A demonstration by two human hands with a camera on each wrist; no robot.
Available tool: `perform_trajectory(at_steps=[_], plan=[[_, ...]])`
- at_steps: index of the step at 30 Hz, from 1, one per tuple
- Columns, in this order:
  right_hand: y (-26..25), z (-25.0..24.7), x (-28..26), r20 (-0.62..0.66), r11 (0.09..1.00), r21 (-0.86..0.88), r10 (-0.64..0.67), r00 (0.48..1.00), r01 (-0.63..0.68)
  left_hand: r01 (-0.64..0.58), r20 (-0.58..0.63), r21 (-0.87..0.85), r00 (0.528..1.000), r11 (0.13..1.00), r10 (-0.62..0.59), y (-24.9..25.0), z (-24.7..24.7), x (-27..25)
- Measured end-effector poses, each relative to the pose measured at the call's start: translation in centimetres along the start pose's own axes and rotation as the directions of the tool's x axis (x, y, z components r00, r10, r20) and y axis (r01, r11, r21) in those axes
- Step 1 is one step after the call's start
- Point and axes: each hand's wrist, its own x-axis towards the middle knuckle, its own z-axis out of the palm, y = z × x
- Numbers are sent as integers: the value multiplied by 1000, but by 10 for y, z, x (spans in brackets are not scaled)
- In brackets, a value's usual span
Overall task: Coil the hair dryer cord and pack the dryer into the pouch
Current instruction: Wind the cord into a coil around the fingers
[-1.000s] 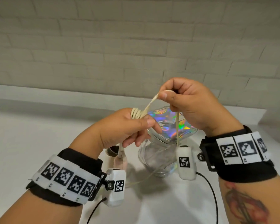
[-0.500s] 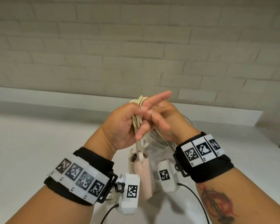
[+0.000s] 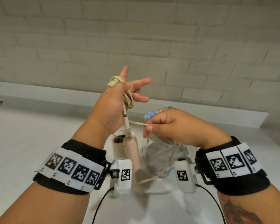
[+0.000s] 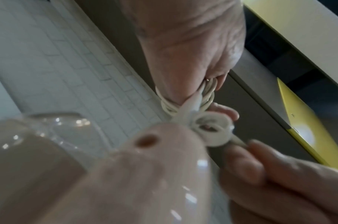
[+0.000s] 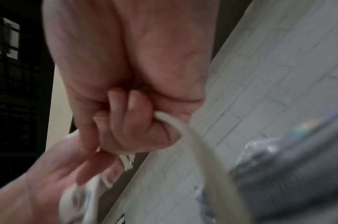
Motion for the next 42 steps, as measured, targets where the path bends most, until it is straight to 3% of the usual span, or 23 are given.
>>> perform_trajectory(at_steps=[7,12,15,19,22,24,25,27,28,30,33,36,38,42], plan=[[-9,-33,-24,-99,966,231,-98,990,119,229,-45,203,973,952,-225,-10,-23,-8],[-13,-40,-17,-283,902,350,-156,946,253,224,94,357,957,907,-273,-11,-21,-22],[-13,-35,-5,-373,904,336,-129,919,263,182,253,471,909,863,-330,-2,-9,-29],[-14,-18,14,-463,923,301,-77,883,238,215,430,407,812,888,-394,-5,-2,-37],[-8,-13,21,-504,901,376,3,864,216,207,509,312,788,927,-347,-5,-3,-39],[-14,11,36,-465,925,370,106,879,84,203,545,194,791,960,-278,-2,-4,-38],[-14,26,46,-434,952,301,189,881,-56,202,549,122,802,972,-236,-1,-5,-37],[-14,50,53,-422,941,82,331,844,-329,179,508,-20,849,984,-144,3,-2,-34],[-11,52,53,-361,946,99,322,875,-308,159,463,-73,880,985,-108,5,0,-32],[-3,42,46,-294,972,187,194,936,-143,124,352,-116,933,985,-76,9,4,-28],[0,29,32,-218,993,-74,75,973,-93,74,194,-106,980,992,-52,8,4,-22],[-7,31,19,-52,947,-317,33,998,-48,46,52,-83,998,996,-42,4,1,-18],[-9,23,10,-11,912,-409,25,1000,-27,56,-10,19,998,998,-56,0,-1,-16],[-22,10,-4,-34,798,-598,-117,993,74,138,14,279,989,950,-148,-9,-3,-20]])
